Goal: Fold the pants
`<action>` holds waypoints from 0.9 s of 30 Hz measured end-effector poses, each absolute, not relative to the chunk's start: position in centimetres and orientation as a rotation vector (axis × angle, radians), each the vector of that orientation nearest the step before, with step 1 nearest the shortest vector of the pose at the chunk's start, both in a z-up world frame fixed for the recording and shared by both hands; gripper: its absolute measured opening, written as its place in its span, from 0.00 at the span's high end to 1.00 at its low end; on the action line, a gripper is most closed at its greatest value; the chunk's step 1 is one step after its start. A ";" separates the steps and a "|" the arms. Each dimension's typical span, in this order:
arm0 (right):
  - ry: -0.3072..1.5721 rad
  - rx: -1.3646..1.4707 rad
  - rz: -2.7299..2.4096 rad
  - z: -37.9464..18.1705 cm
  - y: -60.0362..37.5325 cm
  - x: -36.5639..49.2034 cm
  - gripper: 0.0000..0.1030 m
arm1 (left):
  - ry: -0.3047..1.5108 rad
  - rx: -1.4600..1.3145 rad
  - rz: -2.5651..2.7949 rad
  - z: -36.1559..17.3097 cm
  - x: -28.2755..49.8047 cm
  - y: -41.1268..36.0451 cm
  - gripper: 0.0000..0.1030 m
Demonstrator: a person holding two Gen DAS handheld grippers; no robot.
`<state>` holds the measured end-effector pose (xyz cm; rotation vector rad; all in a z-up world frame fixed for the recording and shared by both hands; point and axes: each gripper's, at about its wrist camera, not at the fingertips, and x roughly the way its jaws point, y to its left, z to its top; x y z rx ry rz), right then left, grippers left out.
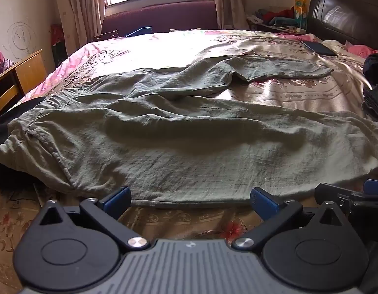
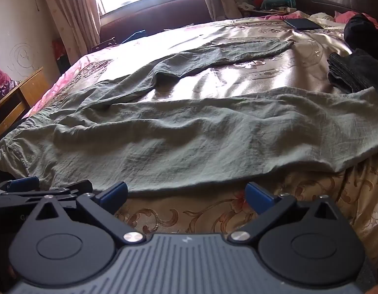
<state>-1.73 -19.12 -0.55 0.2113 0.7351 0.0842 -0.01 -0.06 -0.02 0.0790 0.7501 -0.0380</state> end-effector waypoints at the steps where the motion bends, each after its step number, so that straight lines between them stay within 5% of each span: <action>1: 0.738 0.194 0.073 -0.6 -19.0 -1.7 0.01 | 0.750 0.079 -0.039 0.0 0.0 -0.1 0.00; 27: 0.742 0.180 0.074 -0.6 -18.4 -1.7 0.01 | 0.764 0.071 -0.045 -0.3 0.2 0.1 0.00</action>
